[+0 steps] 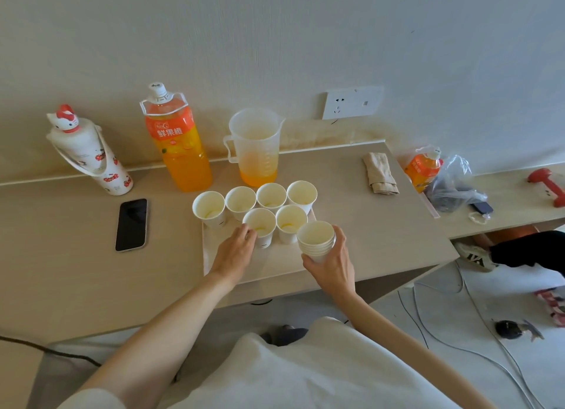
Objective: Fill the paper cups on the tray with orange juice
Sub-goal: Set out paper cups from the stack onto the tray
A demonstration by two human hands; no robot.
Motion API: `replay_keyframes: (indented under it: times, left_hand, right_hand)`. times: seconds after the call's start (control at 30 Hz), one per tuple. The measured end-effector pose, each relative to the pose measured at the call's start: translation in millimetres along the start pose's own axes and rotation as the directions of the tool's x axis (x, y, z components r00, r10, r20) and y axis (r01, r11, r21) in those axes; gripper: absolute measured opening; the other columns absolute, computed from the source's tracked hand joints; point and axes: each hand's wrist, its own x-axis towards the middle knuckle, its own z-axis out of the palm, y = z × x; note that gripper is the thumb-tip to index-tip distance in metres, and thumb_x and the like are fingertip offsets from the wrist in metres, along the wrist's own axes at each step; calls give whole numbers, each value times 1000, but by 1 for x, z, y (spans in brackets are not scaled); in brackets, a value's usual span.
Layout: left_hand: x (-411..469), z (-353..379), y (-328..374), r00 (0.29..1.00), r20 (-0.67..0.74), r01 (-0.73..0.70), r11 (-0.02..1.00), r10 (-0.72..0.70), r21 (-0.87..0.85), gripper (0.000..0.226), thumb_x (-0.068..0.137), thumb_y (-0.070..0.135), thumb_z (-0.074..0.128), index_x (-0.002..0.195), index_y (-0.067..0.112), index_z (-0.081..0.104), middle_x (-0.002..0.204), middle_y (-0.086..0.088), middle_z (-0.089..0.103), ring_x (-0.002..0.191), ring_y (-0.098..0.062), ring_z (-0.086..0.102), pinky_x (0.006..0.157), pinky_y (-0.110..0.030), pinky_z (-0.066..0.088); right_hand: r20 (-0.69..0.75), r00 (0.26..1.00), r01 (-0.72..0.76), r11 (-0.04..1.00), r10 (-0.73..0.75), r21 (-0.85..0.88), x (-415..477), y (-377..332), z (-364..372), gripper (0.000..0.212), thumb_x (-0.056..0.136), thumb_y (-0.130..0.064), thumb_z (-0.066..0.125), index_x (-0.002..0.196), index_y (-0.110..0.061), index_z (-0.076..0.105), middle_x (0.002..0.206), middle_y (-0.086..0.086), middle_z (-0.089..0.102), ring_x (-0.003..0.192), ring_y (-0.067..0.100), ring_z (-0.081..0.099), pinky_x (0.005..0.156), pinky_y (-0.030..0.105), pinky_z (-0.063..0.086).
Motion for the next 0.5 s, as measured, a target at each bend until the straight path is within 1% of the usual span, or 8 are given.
replay_keyframes:
  times: [0.2, 0.33, 0.5]
  left_hand:
    - [0, 3, -1, 999, 25, 23, 1000, -23, -12, 36, 54, -9, 85, 79, 5, 63, 79, -7, 56, 61, -22, 57, 38, -21, 22]
    - [-2, 7, -3, 997, 61, 45, 999, -43, -24, 37, 56, -10, 83, 83, 6, 62, 84, -8, 56, 61, -22, 56, 37, -22, 21]
    - [-2, 9, -3, 994, 83, 73, 996, -69, -55, 32, 65, -10, 78, 87, 6, 61, 88, -7, 55, 65, -24, 56, 38, -24, 23]
  right_hand:
    - [7, 1000, 20, 1000, -20, -14, 2, 0, -1, 90, 73, -36, 80, 142, -24, 22, 132, -1, 44, 109, 17, 52, 81, 40, 55]
    - [6, 999, 33, 999, -32, -16, 3, 0, -1, 91, 73, -37, 80, 142, -24, 21, 132, -1, 44, 111, 18, 53, 82, 43, 57]
    - [2, 999, 41, 999, -41, -8, 3, -1, -2, 91, 73, -35, 81, 142, -23, 22, 131, 0, 44, 107, 12, 49, 82, 41, 57]
